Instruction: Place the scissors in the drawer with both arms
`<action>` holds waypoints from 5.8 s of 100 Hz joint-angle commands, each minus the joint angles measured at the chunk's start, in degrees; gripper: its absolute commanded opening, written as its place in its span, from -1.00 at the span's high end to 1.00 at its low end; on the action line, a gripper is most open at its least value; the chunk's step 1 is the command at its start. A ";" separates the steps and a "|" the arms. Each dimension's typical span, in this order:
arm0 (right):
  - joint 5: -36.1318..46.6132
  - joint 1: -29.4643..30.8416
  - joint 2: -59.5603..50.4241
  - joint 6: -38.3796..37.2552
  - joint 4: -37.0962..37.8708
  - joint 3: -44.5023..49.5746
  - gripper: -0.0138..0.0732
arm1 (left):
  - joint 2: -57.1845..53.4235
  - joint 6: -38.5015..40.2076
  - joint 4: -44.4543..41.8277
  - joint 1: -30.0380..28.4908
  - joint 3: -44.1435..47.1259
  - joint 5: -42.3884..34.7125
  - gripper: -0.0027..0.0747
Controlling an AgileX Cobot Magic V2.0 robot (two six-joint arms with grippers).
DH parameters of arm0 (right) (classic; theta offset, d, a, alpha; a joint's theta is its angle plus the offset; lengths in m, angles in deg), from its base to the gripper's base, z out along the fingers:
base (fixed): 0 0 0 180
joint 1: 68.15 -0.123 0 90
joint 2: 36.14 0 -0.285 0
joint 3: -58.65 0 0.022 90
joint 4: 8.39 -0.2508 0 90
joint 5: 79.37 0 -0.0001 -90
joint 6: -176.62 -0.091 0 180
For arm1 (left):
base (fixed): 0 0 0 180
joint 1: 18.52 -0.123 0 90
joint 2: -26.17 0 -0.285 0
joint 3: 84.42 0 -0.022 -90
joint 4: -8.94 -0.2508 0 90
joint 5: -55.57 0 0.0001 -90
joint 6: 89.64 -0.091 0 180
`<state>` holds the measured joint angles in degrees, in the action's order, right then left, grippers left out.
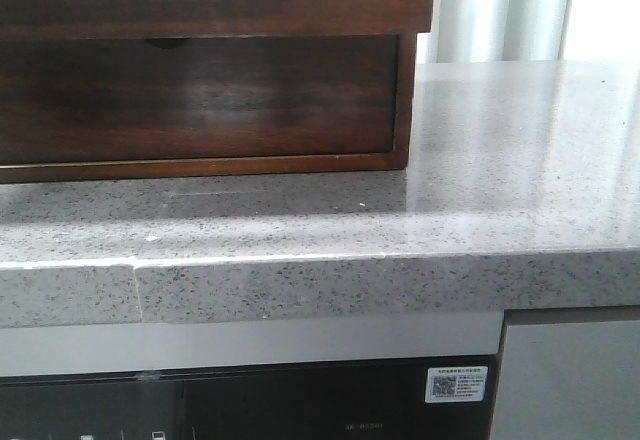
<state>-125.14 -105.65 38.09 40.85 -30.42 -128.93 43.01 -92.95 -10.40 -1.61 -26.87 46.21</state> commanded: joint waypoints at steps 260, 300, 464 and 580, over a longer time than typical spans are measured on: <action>57.37 0.12 -42.23 -1.62 -28.38 72.46 0.95 | -11.30 10.13 19.33 -18.28 19.67 10.08 0.92; 57.37 0.12 -42.23 -1.62 -28.38 72.46 0.95 | -11.42 7.44 20.28 -18.81 20.90 23.44 0.92; 57.39 11.82 -46.19 -43.00 23.95 72.92 0.95 | -11.32 7.62 21.85 -18.91 20.80 25.54 0.92; 28.62 40.53 -68.26 -43.93 25.06 86.48 0.95 | -11.32 7.62 21.85 -18.91 20.80 25.54 0.92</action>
<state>-97.53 -65.44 -28.82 -4.38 -5.19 -43.12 33.58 -85.22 10.83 -20.32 -6.92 74.46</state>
